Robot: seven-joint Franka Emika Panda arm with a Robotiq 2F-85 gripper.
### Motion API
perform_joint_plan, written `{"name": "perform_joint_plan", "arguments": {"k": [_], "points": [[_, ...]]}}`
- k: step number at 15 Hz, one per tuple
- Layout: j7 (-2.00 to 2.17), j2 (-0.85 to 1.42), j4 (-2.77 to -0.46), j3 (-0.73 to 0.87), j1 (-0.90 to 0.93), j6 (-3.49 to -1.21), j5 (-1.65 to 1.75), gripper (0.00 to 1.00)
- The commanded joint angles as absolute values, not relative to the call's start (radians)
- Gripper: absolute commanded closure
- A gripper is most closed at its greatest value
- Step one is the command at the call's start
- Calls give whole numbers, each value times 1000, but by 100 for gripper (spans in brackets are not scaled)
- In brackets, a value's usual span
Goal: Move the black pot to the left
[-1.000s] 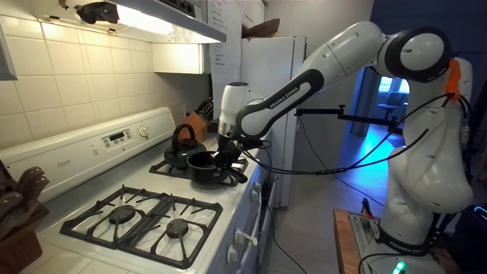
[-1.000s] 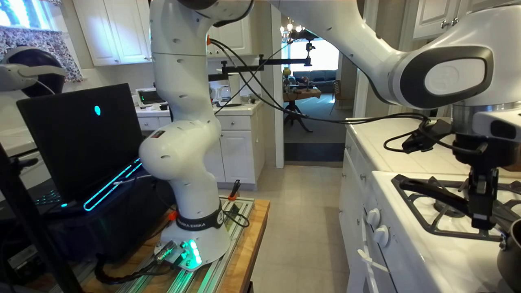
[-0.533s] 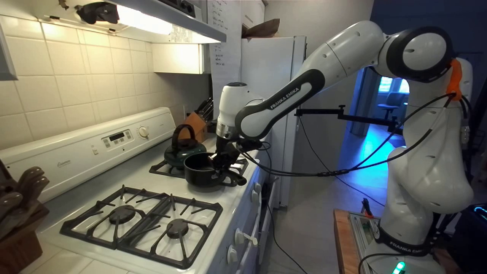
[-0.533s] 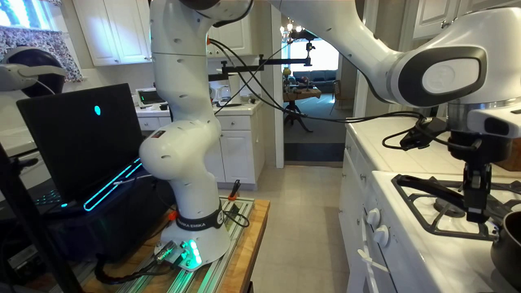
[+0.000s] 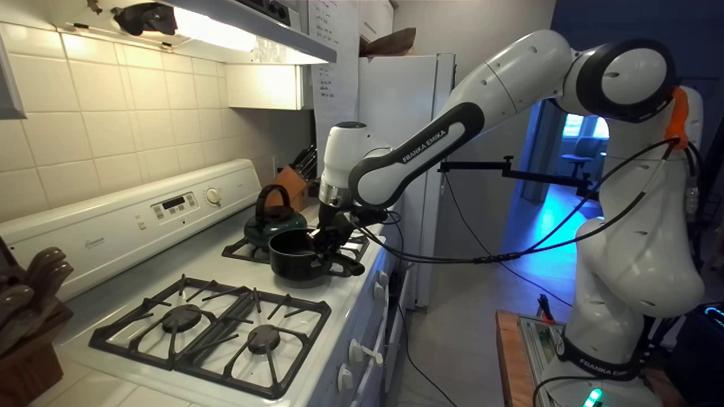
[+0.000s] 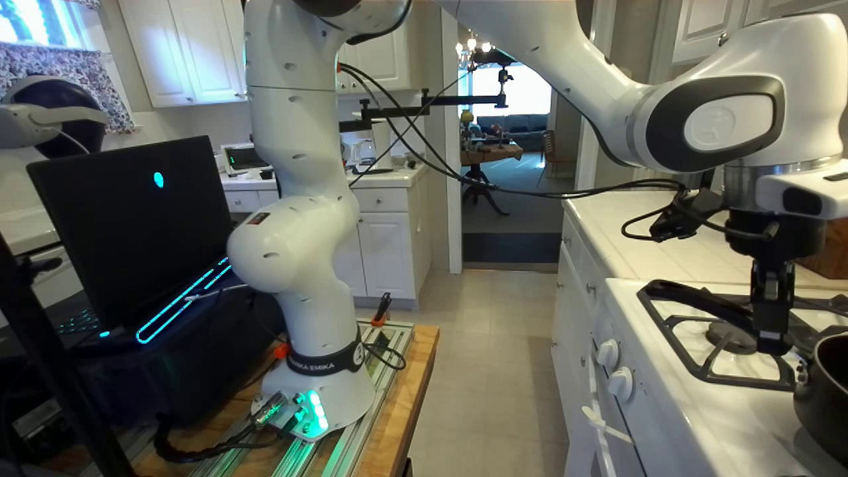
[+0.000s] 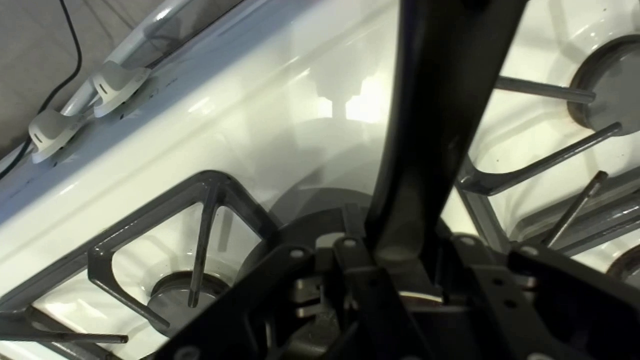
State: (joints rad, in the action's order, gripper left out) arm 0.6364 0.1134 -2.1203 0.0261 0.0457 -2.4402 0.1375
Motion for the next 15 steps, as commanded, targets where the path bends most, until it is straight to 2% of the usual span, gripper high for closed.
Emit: {"name": "perform_joint_plan", "arguments": {"k": [1,15], "points": [[644,73,-2145,23,49,-2475,126,92],[666,68,-2178,2,84,-2552,166,92]]}}
